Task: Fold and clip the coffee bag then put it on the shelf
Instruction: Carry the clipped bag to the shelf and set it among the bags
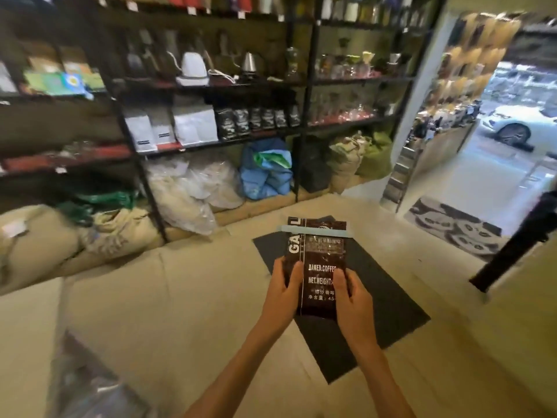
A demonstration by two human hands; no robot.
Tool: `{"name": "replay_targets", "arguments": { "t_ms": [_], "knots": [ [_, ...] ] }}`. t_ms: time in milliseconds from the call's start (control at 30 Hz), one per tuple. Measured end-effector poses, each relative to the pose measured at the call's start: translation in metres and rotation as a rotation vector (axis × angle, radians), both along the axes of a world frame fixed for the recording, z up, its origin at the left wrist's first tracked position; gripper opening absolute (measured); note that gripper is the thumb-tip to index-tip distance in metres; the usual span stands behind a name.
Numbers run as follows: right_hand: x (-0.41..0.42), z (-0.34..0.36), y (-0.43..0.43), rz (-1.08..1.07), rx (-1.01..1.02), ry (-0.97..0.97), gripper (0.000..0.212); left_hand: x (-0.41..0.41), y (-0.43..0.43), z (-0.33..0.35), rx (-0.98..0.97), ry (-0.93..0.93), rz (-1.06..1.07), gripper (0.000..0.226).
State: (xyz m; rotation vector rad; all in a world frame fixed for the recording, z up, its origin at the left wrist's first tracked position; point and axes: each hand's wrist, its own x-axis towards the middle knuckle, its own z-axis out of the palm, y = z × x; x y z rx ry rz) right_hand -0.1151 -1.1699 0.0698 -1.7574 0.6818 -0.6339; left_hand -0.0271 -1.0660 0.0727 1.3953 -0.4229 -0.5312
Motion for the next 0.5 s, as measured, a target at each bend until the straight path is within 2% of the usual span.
{"name": "replay_targets", "arguments": {
  "t_ms": [100,267,400,500],
  "knots": [
    [0.096,-0.005,-0.034,0.185,-0.023,-0.015,0.037,0.083,-0.019,-0.006,-0.01,-0.038,0.149,0.033],
    [0.252,0.009,-0.064,0.457,-0.065,-0.012,0.044,0.206,-0.029,0.004,-0.041,-0.052,0.389,0.025],
    [0.38,0.016,-0.05,0.692,-0.062,0.015,0.024,0.303,-0.005,0.014,-0.032,-0.049,0.61,0.032],
    [0.472,0.013,-0.028,0.83,-0.104,0.012,0.027,0.375,0.018,0.01,-0.013,-0.076,0.74,0.026]
  ]
}}
